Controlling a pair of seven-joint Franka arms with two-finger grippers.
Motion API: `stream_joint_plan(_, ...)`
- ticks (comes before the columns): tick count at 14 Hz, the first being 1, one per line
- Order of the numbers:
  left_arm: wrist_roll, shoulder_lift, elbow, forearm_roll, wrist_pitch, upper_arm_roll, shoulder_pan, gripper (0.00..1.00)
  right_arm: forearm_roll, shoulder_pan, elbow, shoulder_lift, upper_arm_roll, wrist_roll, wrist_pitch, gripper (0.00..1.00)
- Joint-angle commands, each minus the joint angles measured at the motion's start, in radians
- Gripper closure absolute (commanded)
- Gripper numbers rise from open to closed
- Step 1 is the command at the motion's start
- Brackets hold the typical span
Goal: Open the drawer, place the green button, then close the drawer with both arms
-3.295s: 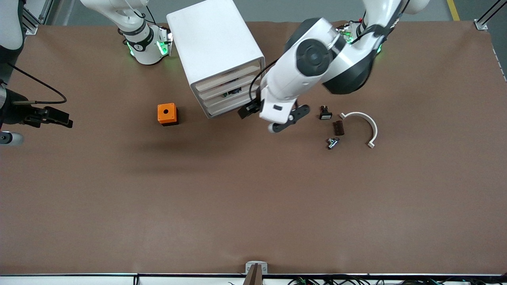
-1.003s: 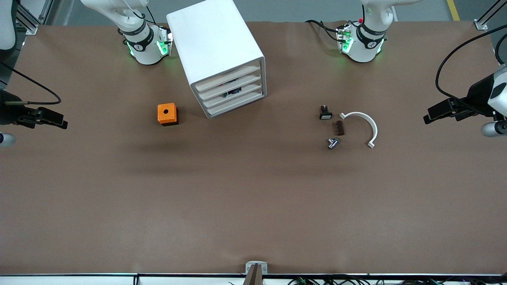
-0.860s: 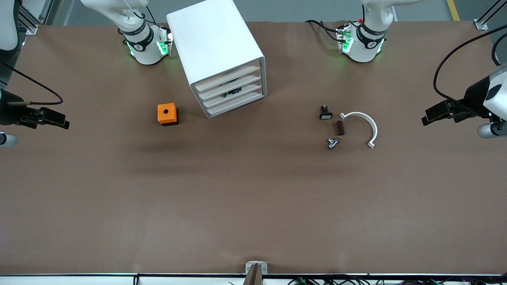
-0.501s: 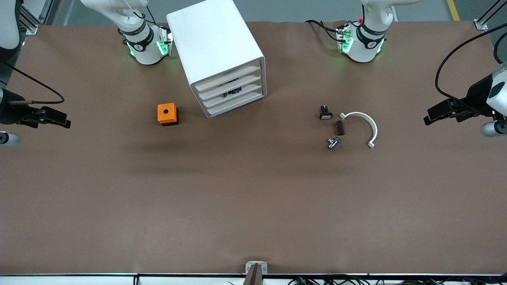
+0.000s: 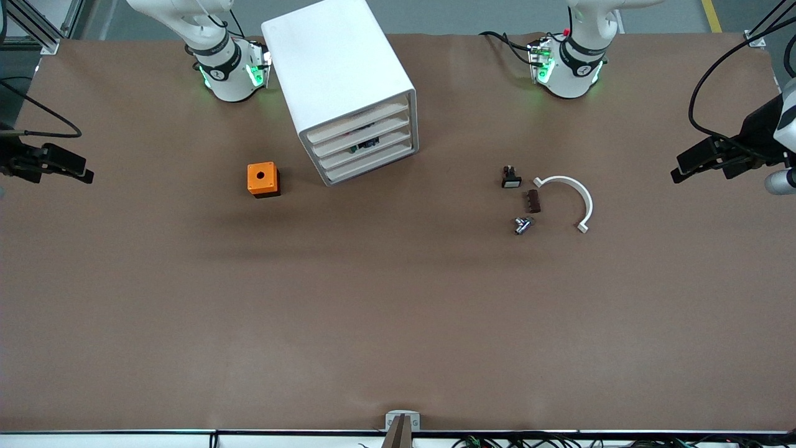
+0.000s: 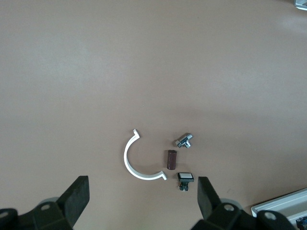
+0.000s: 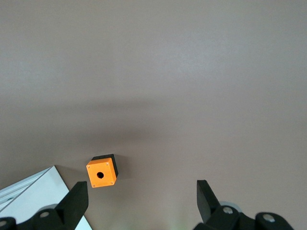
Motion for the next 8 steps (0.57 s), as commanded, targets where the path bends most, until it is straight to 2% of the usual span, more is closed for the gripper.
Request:
stream_joint_plan(1,-0.005,-0.038,-0.010,0.042,-0.021,-0.001,-0.002,0.01,-0.011,-0.015,-0.074,-0.066,0.009,-0.018,0.014,0.00)
stream_joint_plan(8,0.008,-0.041,-0.006,0.079,-0.042,-0.001,-0.003,0.01,-0.011,-0.013,-0.135,-0.135,-0.007,-0.024,0.020,0.00)
